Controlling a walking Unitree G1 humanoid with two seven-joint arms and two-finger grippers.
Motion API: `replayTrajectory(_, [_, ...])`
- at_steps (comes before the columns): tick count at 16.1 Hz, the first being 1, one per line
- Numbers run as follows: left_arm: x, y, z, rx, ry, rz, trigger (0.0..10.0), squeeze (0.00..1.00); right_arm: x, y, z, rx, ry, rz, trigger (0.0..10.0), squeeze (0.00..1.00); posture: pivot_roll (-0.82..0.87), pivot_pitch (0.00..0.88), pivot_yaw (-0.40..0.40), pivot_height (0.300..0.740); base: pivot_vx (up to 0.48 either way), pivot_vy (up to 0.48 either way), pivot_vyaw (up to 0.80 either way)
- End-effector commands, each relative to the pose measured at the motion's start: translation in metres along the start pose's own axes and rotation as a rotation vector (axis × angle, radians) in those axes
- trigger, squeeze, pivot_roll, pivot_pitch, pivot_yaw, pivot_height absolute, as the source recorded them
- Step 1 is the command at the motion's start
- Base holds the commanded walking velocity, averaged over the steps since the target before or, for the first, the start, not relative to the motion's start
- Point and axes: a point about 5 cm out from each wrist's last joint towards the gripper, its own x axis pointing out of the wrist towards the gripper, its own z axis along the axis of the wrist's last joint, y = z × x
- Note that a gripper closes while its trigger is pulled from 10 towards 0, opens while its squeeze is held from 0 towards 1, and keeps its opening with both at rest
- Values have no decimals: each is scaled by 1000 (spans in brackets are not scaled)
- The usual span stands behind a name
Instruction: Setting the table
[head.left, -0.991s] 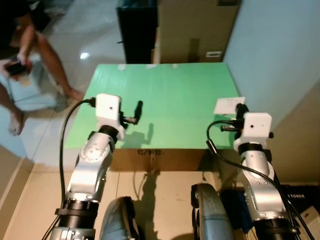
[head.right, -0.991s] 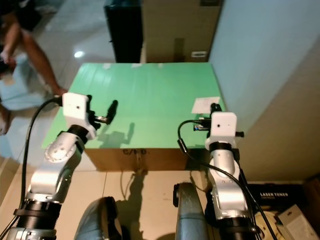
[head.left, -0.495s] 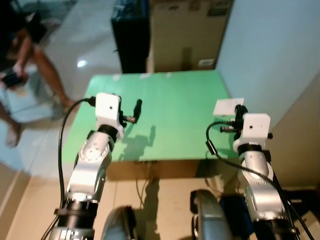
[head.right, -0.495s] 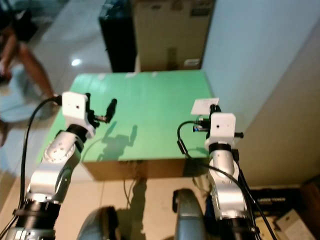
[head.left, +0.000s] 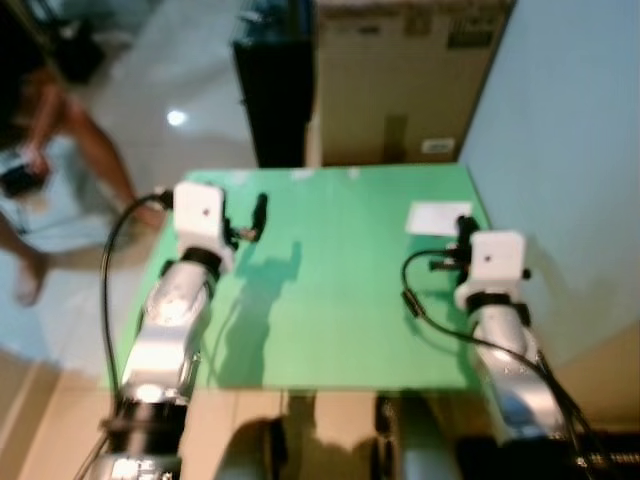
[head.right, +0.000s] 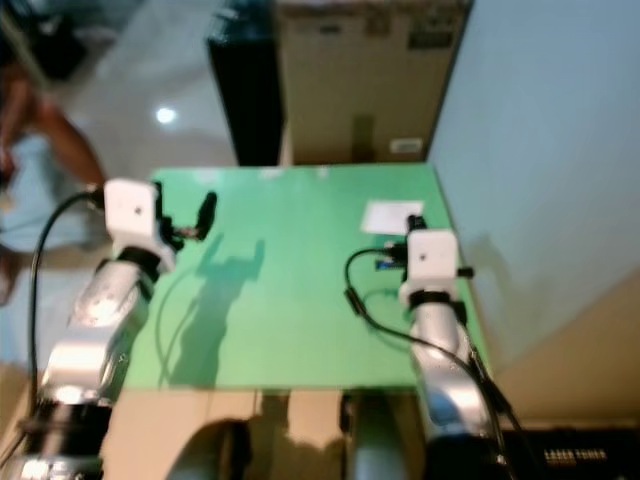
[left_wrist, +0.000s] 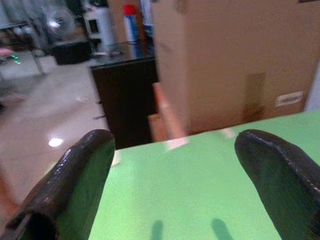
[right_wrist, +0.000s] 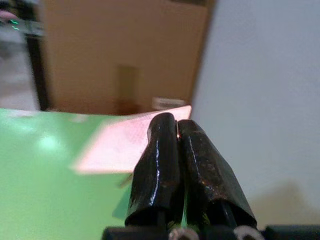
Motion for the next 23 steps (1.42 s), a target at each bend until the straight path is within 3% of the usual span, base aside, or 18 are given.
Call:
replayTrajectory(1, [-1, 3, 1, 18, -5, 3, 10000, 0, 0, 0, 2, 5, -8, -5, 0, 0, -113, 68, 64, 632, 458, 0, 0])
replayTrajectory(2, [-1, 4, 2, 28, -11, 5, 10000, 0, 0, 0, 1, 5, -4, -3, 0, 0, -113, 68, 64, 632, 458, 0, 0])
replayTrajectory(3, [-2, 4, 2, 38, -16, -1, 10000, 0, 0, 0, -1, 1, 9, -9, 10000, 0, -113, 68, 64, 632, 0, 0, 0])
replayTrajectory(7, [1, -7, -4, 104, 23, -95, 10000, 0, 1, 1, -5, -4, 28, -11, 10000, 0, -112, 78, 77, 632, 0, 0, 0])
replayTrajectory(8, [2, -7, -4, 102, 28, -94, 10000, 0, 1, 1, -5, -4, 28, -12, 10000, 0, -107, 85, 84, 632, 0, 0, 0])
replayTrajectory(9, [7, 0, 2, 194, 34, -7, 10000, 0, 0, 3, -5, 4, 30, -21, 10000, 0, -100, 96, 90, 632, 0, 0, 0])
replayTrajectory(11, [6, -5, 14, 161, -36, -41, 10000, 0, -2, 4, -7, 5, 36, -19, 10000, 0, -98, 100, 86, 632, 0, 0, 0])
replayTrajectory(17, [5, -8, 7, 139, 1, -23, 10000, 0, 0, 0, -1, 20, 8, -15, 10000, 0, -117, 100, 64, 637, 0, 0, 0])
replayTrajectory(23, [6, -9, 4, 201, 32, -10, 10000, 0, 0, -2, -2, 5, 9, -8, 10000, 0, -118, 85, 59, 702, 0, 0, 0])
